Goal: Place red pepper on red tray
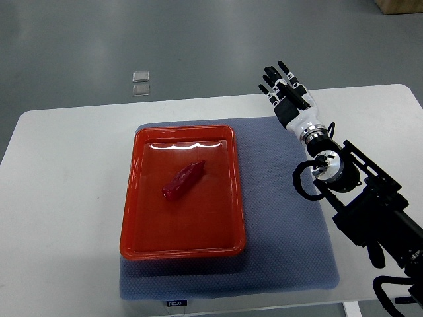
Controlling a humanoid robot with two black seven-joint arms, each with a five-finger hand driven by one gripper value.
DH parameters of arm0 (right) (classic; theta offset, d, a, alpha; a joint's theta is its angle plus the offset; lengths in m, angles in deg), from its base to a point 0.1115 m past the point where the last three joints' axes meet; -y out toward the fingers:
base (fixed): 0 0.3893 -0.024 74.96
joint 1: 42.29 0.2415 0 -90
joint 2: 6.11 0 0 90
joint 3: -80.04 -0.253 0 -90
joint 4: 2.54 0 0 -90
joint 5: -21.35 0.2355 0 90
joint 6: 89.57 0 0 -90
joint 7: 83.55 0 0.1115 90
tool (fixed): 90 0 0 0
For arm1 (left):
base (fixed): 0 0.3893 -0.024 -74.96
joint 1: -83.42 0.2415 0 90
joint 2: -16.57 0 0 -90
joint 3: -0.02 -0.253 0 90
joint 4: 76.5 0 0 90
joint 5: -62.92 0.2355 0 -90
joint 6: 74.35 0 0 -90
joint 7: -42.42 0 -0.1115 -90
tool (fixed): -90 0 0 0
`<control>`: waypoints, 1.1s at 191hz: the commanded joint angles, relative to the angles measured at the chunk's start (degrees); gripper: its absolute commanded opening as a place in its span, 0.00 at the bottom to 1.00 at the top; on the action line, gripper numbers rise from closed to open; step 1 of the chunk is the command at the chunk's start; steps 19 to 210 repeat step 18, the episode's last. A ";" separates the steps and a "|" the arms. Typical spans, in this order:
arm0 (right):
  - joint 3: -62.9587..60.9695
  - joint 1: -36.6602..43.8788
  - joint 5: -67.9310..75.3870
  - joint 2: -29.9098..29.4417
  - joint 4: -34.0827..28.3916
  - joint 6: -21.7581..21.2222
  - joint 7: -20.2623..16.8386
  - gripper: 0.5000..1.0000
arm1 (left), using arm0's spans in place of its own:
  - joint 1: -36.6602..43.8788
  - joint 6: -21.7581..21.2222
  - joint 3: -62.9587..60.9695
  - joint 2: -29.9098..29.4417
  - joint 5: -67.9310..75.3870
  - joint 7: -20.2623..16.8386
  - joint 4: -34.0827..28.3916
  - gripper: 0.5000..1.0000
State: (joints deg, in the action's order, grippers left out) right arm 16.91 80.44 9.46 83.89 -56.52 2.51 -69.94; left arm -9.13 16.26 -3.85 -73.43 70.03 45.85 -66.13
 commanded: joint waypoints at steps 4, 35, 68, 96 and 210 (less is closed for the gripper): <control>-0.07 -0.21 0.64 0.00 0.11 -1.82 0.02 0.81 | 0.00 0.00 0.00 0.00 -0.08 0.00 0.00 1.00; -0.07 -0.21 0.55 0.00 0.11 -1.99 0.02 0.81 | -0.08 0.00 0.00 0.00 0.01 0.00 0.00 1.00; -0.07 -0.21 0.55 0.00 0.11 -1.99 0.02 0.81 | -0.08 0.00 0.00 0.00 0.01 0.00 0.00 1.00; -0.07 -0.21 0.55 0.00 0.11 -1.99 0.02 0.81 | -0.08 0.00 0.00 0.00 0.01 0.00 0.00 1.00; -0.07 -0.21 0.55 0.00 0.11 -1.99 0.02 0.81 | -0.08 0.00 0.00 0.00 0.01 0.00 0.00 1.00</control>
